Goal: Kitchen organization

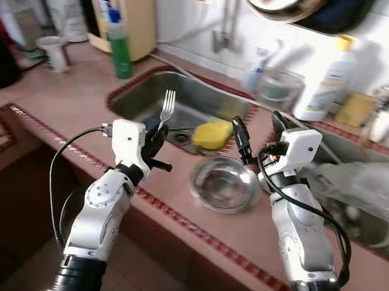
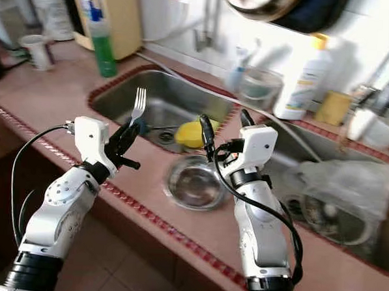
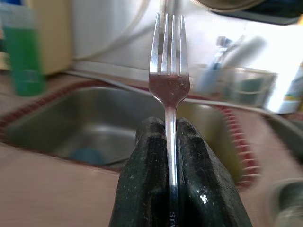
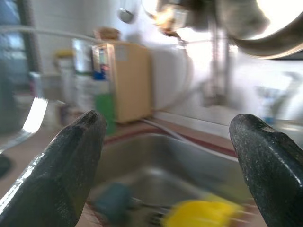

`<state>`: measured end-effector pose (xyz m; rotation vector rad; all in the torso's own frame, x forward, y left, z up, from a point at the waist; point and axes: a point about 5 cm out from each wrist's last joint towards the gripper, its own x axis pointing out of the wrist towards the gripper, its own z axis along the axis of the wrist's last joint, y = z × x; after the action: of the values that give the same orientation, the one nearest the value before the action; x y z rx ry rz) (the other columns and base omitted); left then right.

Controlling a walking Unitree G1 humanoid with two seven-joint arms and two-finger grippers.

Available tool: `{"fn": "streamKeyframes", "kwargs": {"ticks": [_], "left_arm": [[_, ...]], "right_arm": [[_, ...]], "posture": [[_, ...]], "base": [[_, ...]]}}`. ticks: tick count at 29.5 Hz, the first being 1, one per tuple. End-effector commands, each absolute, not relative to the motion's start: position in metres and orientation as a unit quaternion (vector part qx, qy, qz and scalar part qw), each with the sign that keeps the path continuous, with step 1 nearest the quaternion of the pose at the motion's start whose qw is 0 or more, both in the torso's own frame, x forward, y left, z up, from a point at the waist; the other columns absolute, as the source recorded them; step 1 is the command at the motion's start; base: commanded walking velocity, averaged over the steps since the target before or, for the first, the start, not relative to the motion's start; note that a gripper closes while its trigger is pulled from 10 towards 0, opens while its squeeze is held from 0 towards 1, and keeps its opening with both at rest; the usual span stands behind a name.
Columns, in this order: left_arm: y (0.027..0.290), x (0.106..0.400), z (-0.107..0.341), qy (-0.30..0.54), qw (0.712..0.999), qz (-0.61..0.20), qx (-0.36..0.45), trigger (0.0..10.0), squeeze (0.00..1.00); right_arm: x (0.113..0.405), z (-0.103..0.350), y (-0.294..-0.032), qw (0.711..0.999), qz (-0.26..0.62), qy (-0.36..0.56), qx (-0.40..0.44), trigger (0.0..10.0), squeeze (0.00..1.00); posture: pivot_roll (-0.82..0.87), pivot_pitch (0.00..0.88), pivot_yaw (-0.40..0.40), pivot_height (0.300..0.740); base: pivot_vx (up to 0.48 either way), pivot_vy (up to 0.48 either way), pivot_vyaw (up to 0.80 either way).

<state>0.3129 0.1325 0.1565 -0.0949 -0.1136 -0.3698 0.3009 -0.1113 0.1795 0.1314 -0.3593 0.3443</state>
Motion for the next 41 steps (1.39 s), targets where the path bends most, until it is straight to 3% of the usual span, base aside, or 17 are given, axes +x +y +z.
{"fn": "streamKeyframes", "kwargs": {"ticks": [1, 5, 23, 35, 41], "left_arm": [[0.1265, 0.3121, 0.1615, -0.064, 0.977, -0.196, -0.046, 10.0, 0.00], [0.1253, 0.3122, 0.1618, -0.062, 0.977, -0.198, -0.047, 10.0, 0.00], [0.1241, 0.3120, 0.1616, -0.050, 0.977, -0.205, -0.026, 10.0, 0.00], [0.1244, 0.3122, 0.1642, -0.052, 0.977, -0.203, -0.030, 10.0, 0.00], [0.1231, 0.3118, 0.1639, -0.050, 0.977, -0.202, -0.034, 10.0, 0.00]], "right_arm": [[0.3007, 0.1831, -0.1172, 0.967, 0.165, -0.183, 0.060, 10.0, 0.00], [0.3011, 0.1820, -0.1170, 0.968, 0.166, -0.175, 0.069, 10.0, 0.00], [0.3012, 0.1825, -0.1182, 0.968, 0.166, -0.175, 0.067, 10.0, 0.00], [0.3007, 0.1837, -0.1160, 0.966, 0.172, -0.179, 0.067, 10.0, 0.00], [0.3003, 0.1836, -0.1157, 0.966, 0.175, -0.178, 0.066, 10.0, 0.00]], "posture": [[-0.05, 0.037, 0.006, 0.740], [-0.05, 0.039, 0.005, 0.740], [-0.04, 0.057, 0.007, 0.740], [-0.04, 0.057, 0.004, 0.740], [-0.04, 0.062, 0.000, 0.740]], "base": [[0.000, 0.480, 0.00], [0.000, 0.362, -0.53], [0.053, 0.000, -0.77], [0.334, 0.000, 0.00], [0.000, 0.000, 0.00]]}}
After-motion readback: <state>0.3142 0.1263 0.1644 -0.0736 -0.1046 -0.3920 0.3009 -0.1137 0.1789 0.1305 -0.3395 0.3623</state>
